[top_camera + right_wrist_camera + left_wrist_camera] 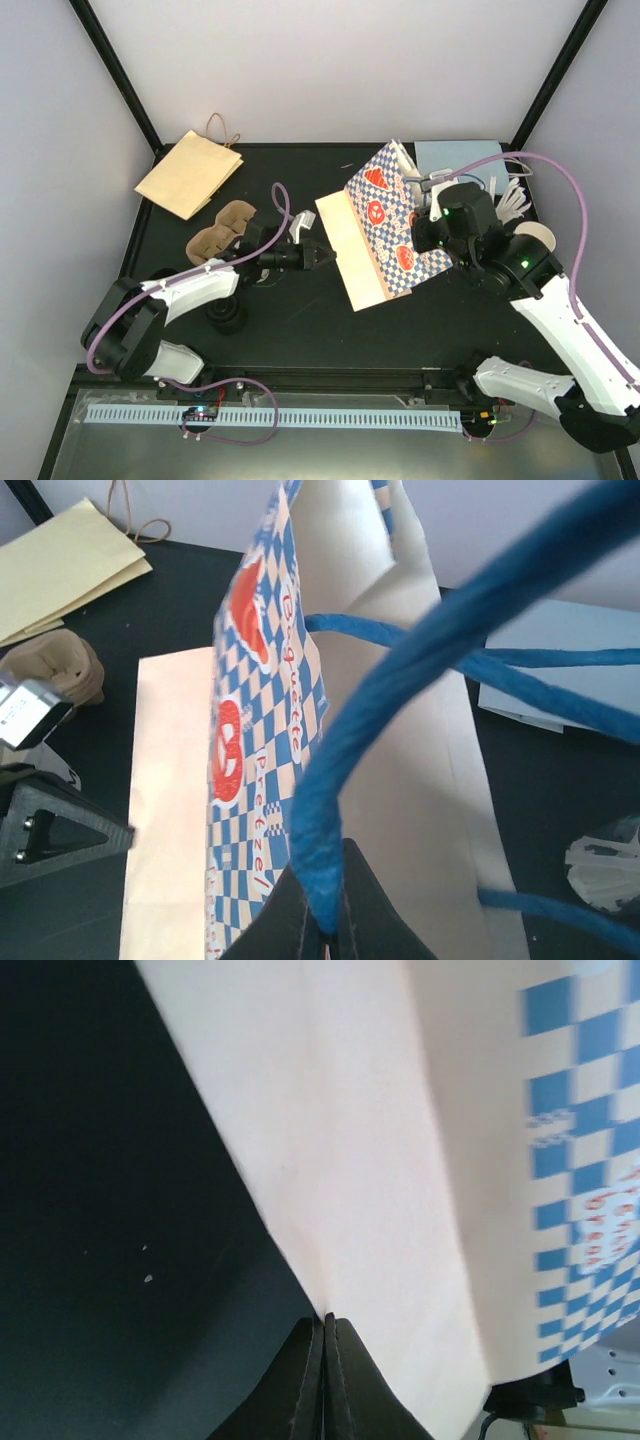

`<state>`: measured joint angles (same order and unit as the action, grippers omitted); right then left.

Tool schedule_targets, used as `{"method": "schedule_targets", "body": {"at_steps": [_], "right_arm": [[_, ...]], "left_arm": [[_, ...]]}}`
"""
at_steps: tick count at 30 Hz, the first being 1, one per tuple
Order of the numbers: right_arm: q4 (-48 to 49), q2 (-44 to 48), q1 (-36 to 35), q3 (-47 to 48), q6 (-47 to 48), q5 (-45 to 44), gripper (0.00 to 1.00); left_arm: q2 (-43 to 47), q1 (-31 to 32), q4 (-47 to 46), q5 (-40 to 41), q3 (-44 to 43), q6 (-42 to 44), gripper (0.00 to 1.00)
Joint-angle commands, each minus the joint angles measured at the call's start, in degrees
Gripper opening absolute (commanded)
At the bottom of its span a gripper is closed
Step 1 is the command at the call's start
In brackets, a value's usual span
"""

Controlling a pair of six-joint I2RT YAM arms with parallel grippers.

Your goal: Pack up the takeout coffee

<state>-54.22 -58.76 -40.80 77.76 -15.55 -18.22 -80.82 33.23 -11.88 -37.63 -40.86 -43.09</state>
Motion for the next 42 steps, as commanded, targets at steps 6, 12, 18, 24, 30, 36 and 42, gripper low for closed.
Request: {"method": "schedule_targets", "body": {"at_steps": [6,12,18,24,30,36,42], "right_arm": [[1.37,0.25,11.72,3.54,0.89,13.02,0.01],[1.82,-0.05,15.51,3.39,0.73,17.03,0.01],[2.41,-0.25,17.88,3.37,0.39,20.65,0.01],[2.64,-0.48,20.43,3.63,-0.09,23.35,0.01],[3.12,-0.32,22.71,3.48,-0.77,26.85,0.01],[6.01,-0.63,22.82,1.60,0.31,38.64,0.01],[8.50,-1.76,22.85,1.91,-0.74,47.36,0.01]], "left_arm": [[1.31,-2.95,0.81,-3.46,3.58,3.71,0.02],[0.94,-4.31,0.97,-4.52,4.56,5.47,0.02],[0.29,-4.86,0.21,-5.00,4.81,6.52,0.02],[-1.21,-5.61,-1.03,-5.56,5.17,7.22,0.02],[-2.19,-6.05,-2.43,-6.49,5.53,7.96,0.02],[-2.42,-6.08,-2.11,-6.67,4.92,8.02,0.02],[-4.01,-6.08,1.01,-5.18,2.22,9.21,0.01]]}}
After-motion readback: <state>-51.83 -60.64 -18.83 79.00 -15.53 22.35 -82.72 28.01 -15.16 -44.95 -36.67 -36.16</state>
